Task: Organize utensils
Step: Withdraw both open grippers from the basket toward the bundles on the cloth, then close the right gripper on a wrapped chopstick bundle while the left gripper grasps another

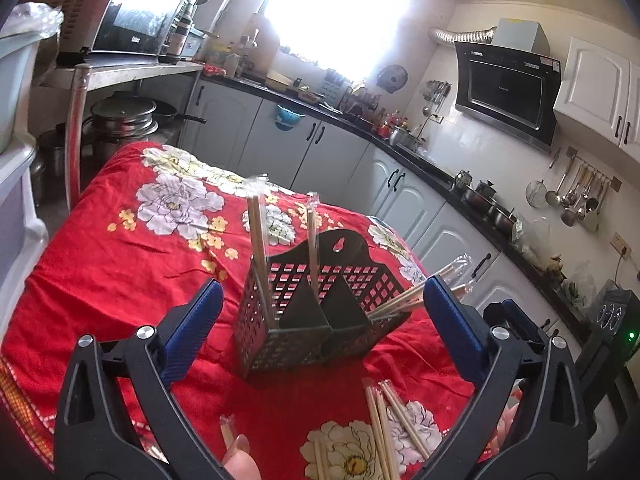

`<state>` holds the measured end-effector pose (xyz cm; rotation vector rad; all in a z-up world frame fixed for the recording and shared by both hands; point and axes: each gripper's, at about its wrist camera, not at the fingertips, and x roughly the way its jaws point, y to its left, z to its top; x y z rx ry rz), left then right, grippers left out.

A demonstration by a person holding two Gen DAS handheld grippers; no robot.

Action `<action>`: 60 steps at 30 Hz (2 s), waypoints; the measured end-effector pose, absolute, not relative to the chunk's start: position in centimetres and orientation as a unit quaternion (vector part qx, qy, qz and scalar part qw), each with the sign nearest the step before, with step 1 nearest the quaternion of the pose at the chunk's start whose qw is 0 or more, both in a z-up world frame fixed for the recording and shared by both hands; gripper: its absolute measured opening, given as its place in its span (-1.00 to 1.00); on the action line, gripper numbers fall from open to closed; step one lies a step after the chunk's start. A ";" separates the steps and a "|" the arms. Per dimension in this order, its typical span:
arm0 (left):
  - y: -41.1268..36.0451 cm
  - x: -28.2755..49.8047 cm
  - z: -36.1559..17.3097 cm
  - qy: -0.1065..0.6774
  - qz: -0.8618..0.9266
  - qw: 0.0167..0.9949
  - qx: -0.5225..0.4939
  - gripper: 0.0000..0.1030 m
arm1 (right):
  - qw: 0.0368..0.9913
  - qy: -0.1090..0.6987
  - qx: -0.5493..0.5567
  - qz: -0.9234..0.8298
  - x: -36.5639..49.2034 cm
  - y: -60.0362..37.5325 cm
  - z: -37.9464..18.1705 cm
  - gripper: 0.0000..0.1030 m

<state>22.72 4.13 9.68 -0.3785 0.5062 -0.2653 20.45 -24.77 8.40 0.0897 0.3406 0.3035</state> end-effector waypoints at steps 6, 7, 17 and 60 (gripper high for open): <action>4.3 21.8 9.0 0.254 -0.130 0.940 -0.185 0.79 | 0.972 0.173 0.042 0.153 19.4 -24.9 8.1 0.68; 4.3 21.6 9.0 0.254 -0.130 0.940 -0.186 0.79 | 0.972 0.174 0.042 0.154 19.3 -24.8 8.1 0.69; 4.7 20.3 8.0 0.263 -0.126 0.939 -0.184 0.79 | 0.968 0.189 0.032 0.159 17.9 -24.6 7.2 0.71; 5.9 15.6 0.2 0.363 -0.089 0.913 -0.166 0.79 | 0.912 0.355 0.045 0.201 16.4 -26.4 -1.2 -0.06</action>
